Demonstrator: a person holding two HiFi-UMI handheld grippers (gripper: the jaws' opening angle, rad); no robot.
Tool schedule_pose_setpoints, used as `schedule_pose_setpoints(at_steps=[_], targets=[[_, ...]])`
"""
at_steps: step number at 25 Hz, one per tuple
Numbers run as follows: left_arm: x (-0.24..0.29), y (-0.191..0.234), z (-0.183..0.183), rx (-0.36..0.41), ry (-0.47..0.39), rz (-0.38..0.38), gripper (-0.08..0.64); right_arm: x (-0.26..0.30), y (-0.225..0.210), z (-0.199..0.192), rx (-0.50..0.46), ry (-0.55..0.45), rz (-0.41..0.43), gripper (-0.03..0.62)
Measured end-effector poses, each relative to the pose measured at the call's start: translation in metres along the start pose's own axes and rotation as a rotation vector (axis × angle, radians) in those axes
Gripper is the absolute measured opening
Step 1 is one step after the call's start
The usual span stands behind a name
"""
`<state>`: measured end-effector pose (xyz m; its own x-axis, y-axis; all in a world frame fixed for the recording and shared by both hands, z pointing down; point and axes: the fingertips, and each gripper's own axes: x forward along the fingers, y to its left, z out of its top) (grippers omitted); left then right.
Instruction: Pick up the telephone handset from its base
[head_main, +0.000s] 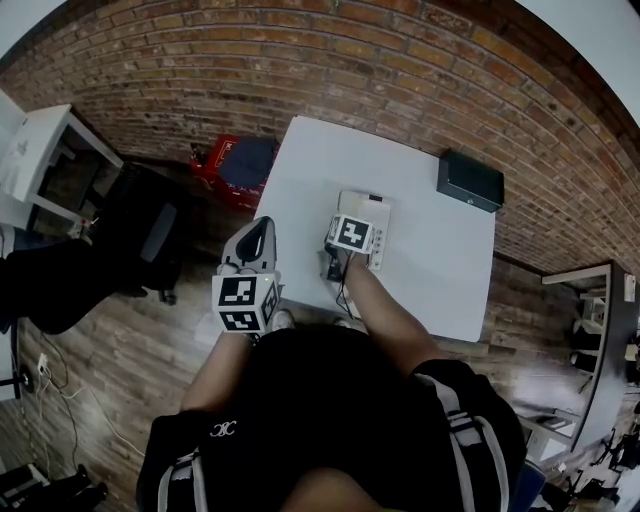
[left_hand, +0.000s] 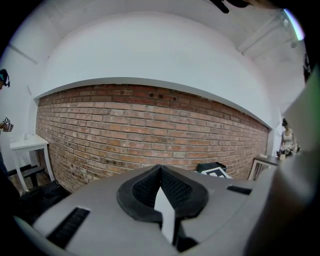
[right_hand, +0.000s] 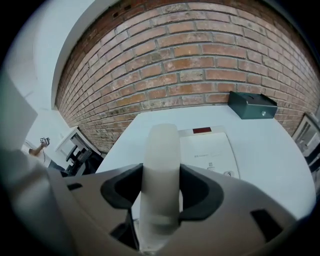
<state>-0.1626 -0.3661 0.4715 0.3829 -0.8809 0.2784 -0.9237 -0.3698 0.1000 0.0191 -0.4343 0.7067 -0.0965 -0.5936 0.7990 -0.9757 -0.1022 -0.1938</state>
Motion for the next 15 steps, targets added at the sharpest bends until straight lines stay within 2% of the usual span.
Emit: schedule_pose_setpoints(at_steps=[7,15], targets=[[0.005,-0.013,0.001,0.005,0.0,-0.032,0.002,-0.024,0.011,0.01,-0.054,-0.082,0.082,0.202],[0.015,-0.029,0.003,0.011,-0.001,-0.072,0.001,-0.07,0.022,0.034,-0.093,-0.241,0.185,0.202]])
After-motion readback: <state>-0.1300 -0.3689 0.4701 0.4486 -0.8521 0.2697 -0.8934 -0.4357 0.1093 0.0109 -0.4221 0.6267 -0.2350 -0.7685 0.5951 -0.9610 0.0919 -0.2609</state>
